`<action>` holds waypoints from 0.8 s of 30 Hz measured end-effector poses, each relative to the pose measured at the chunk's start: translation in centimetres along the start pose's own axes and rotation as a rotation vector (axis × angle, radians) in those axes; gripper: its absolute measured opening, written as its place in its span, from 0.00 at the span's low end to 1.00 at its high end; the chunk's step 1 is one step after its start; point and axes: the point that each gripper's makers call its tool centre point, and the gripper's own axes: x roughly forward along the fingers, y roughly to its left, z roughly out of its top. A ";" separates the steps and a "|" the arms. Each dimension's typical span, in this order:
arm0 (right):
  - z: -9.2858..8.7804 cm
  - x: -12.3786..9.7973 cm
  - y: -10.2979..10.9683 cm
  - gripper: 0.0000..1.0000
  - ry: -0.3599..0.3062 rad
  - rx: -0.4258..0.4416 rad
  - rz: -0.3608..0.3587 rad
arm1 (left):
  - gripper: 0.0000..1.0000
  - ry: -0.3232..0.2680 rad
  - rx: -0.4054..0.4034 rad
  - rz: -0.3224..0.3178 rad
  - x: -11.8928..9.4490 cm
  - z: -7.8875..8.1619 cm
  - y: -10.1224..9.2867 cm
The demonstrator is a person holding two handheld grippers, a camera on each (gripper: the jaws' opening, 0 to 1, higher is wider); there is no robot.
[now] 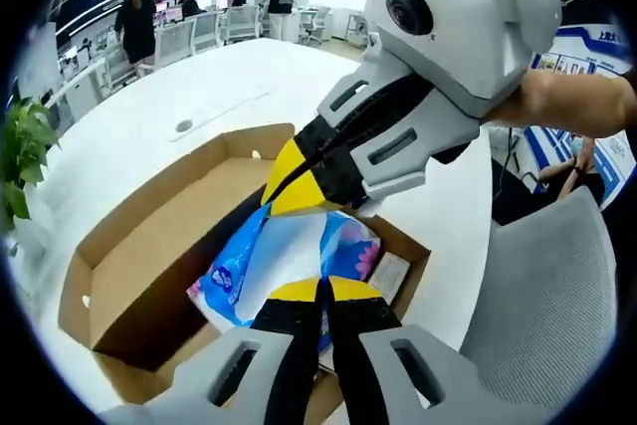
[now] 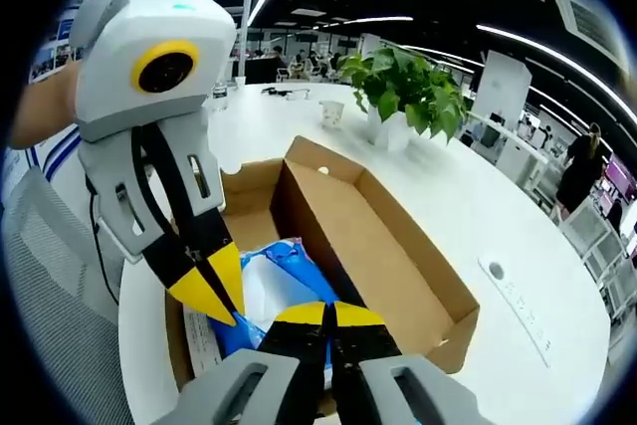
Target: Operate the shoe box by opening the lid, removing the specified soft item, and placing it in the target area until the item is outside and the box remains undamaged.
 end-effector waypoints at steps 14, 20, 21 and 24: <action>2.3 -3.3 -0.8 0.00 -0.051 -0.003 0.007 | 0.00 -0.024 0.033 -0.024 -2.5 3.7 -2.4; 1.9 -5.0 -1.2 0.00 -0.039 -0.003 0.004 | 0.00 -0.033 0.064 -0.048 -2.3 5.0 -3.7; 1.7 -5.5 -1.3 0.00 -0.038 0.000 0.004 | 0.00 -0.033 0.072 -0.052 -2.2 5.2 -4.0; 1.3 -6.2 -1.5 0.00 -0.034 0.005 0.000 | 0.00 -0.031 0.086 -0.066 -1.9 5.7 -4.7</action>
